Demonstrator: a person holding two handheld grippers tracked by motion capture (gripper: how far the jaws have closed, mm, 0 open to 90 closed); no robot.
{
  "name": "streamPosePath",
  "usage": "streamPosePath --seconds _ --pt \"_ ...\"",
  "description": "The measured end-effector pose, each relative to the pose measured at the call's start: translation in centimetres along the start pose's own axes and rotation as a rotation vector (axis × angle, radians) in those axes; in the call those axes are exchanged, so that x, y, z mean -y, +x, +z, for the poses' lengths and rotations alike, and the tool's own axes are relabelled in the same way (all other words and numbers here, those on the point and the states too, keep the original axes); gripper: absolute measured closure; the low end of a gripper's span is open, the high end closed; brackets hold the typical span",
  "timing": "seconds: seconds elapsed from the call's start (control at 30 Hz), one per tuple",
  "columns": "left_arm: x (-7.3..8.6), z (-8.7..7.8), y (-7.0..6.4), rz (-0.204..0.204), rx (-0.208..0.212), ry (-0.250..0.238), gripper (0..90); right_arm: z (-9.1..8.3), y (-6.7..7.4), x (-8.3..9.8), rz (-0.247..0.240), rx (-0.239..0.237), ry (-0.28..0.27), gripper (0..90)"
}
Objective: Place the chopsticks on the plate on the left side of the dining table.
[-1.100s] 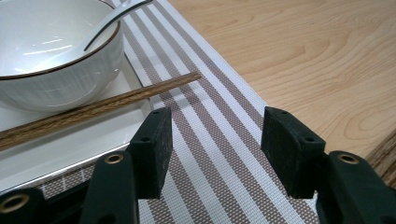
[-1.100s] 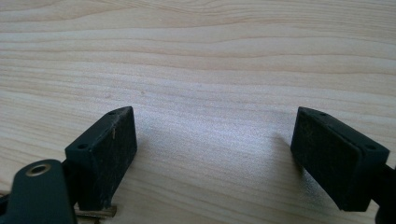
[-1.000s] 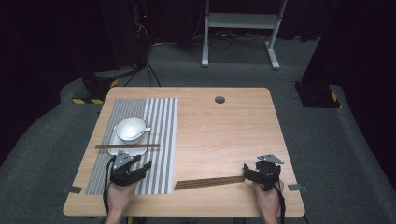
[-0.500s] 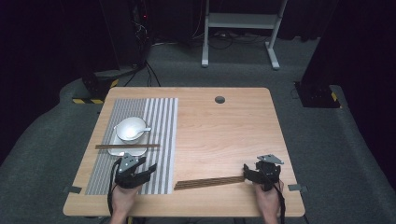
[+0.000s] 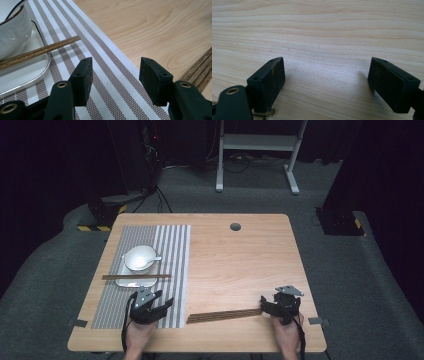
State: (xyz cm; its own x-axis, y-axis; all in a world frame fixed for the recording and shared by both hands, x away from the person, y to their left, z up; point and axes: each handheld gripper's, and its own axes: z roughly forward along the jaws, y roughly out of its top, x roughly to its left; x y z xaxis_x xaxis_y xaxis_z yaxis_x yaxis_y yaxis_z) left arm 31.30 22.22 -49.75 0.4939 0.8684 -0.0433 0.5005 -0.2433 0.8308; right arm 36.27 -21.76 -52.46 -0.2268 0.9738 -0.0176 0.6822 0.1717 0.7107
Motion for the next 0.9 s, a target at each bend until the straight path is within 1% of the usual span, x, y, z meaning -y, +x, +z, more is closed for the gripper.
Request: streamPosePath --seconds 0.1,0.27,0.43,0.47,0.63,0.77,0.9 --pt "0.2 0.3 0.1 0.002 -0.013 0.02 44.2 0.0 0.0 0.0 0.004 0.0 0.001 13.9" --pt "0.8 0.7 0.5 -0.02 -0.023 0.032 44.2 0.0 0.0 0.0 0.0 0.0 0.0 13.9" --pt "1.1 0.9 0.9 -0.023 -0.039 0.041 44.2 0.0 0.0 0.0 0.0 0.0 0.0 13.9" --pt "1.1 1.0 0.9 -0.03 -0.041 0.041 44.2 0.0 0.0 0.0 0.0 0.0 0.0 13.9" --pt "1.3 1.4 1.2 -0.016 -0.078 0.057 44.2 0.0 0.0 0.0 0.0 0.0 0.0 13.9" --pt "1.4 1.9 1.4 -0.008 -0.097 0.072 44.2 0.0 0.0 0.0 0.0 0.0 0.0 13.9" --pt "1.6 2.2 1.6 -0.015 -0.11 0.074 44.2 0.0 0.0 0.0 0.0 0.0 0.0 13.9"
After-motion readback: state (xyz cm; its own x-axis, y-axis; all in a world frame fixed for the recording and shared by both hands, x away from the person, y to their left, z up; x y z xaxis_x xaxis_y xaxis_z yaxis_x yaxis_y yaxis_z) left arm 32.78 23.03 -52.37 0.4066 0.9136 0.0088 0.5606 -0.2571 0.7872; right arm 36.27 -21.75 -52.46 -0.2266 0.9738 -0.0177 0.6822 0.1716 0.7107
